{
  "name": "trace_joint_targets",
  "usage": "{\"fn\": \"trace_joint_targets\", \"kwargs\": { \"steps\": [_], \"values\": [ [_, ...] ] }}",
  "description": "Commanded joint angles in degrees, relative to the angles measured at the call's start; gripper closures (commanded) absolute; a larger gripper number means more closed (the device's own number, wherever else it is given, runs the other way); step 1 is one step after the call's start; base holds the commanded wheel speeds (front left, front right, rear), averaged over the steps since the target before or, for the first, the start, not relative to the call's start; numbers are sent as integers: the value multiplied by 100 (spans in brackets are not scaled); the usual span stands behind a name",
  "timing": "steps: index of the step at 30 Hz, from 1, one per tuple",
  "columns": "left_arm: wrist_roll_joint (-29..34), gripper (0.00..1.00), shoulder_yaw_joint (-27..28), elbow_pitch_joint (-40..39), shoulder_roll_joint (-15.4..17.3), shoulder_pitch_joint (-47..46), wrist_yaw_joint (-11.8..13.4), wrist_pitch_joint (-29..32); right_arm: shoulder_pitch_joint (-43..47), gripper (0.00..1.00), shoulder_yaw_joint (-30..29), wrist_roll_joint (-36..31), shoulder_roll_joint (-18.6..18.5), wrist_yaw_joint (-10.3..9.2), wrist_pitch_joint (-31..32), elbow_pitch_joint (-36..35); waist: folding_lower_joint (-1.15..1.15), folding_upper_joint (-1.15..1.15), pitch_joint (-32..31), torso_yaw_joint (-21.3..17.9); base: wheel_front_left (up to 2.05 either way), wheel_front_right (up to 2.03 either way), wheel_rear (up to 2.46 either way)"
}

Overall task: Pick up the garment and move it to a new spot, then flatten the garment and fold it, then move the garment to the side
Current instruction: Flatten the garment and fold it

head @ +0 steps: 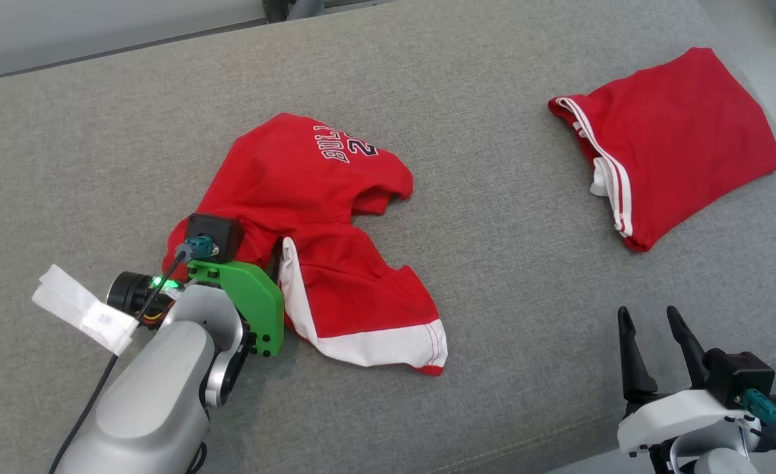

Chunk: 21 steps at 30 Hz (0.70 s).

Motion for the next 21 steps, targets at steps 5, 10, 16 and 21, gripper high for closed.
{"fn": "trace_joint_targets", "kwargs": {
  "steps": [5,10,16,21],
  "values": [
    [-56,0,132,252,-28,133,-32,-525,105,0,-86,61,-6,-11,-18,31,0,3,-23,-82,0,0,0],
    [-124,0,307,-536,167,746,186,-1042,169,0,-150,77,-7,-11,-18,39,0,3,-135,52,0,0,0],
    [-236,0,473,-1814,434,1748,622,-1291,209,0,-139,90,-8,-11,-18,32,0,3,-213,175,0,0,0],
    [-455,0,630,-2857,583,2716,1105,-1289,237,0,-147,34,-7,-11,-18,11,0,3,-257,264,0,0,0]
  ]
}}
